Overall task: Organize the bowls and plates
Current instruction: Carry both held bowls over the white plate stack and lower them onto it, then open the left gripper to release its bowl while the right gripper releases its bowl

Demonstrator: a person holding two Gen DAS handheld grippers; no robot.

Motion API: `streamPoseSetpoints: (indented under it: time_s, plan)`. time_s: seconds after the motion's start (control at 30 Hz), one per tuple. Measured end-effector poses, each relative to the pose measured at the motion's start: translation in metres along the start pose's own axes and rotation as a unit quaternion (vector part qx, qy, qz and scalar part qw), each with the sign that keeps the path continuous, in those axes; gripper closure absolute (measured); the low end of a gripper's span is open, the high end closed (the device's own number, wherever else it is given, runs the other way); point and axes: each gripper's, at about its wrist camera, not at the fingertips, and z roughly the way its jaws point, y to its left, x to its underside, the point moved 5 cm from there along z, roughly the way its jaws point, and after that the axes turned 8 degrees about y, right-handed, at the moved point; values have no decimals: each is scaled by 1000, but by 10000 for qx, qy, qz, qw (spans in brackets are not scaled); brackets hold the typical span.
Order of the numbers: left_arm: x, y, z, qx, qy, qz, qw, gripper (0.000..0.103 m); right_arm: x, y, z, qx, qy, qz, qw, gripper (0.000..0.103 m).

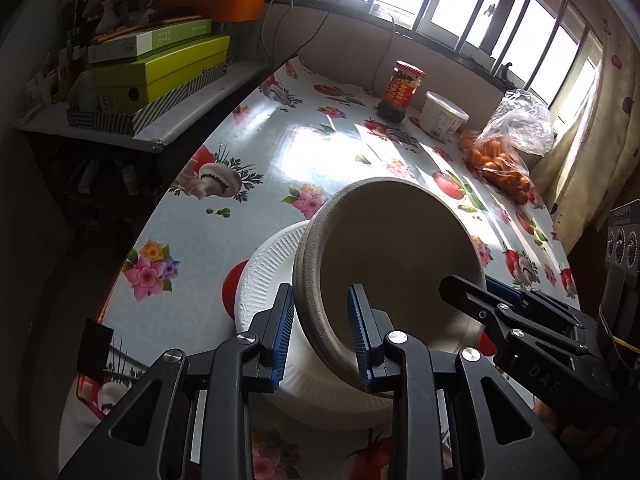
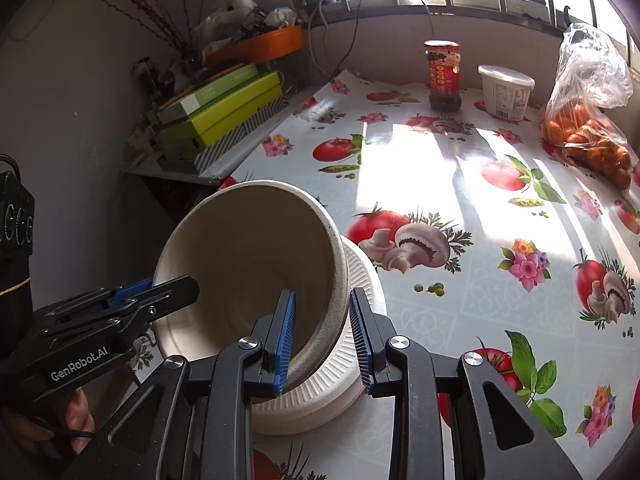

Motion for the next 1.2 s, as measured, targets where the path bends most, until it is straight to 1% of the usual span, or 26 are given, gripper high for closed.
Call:
streamPoseSetpoints:
  time_s: [0.27, 0.6, 0.7, 0.9, 1.03, 1.2]
  plan:
    - [0, 4, 6, 7, 93, -39, 9999, 74, 1, -1, 9, 2, 126, 35, 9999, 74]
    - [-1, 5, 11, 11, 137, -80, 9999, 74, 0, 0, 10, 4, 134, 43, 9999, 74]
    - [0, 6, 12, 3, 161, -85, 9998, 74, 0, 0, 11, -18, 139, 48, 9999, 72]
    - [1, 4, 14, -57, 196, -46, 9998, 74, 0, 1, 9, -35, 108, 28, 9999, 65]
    - [1, 4, 15, -61, 207, -55, 9998, 72, 0, 0, 8, -32, 72, 59, 10000, 57]
    - [2, 2, 14, -41, 181, -35, 9998, 68, 0, 0, 5, -29, 28, 83, 10000, 54]
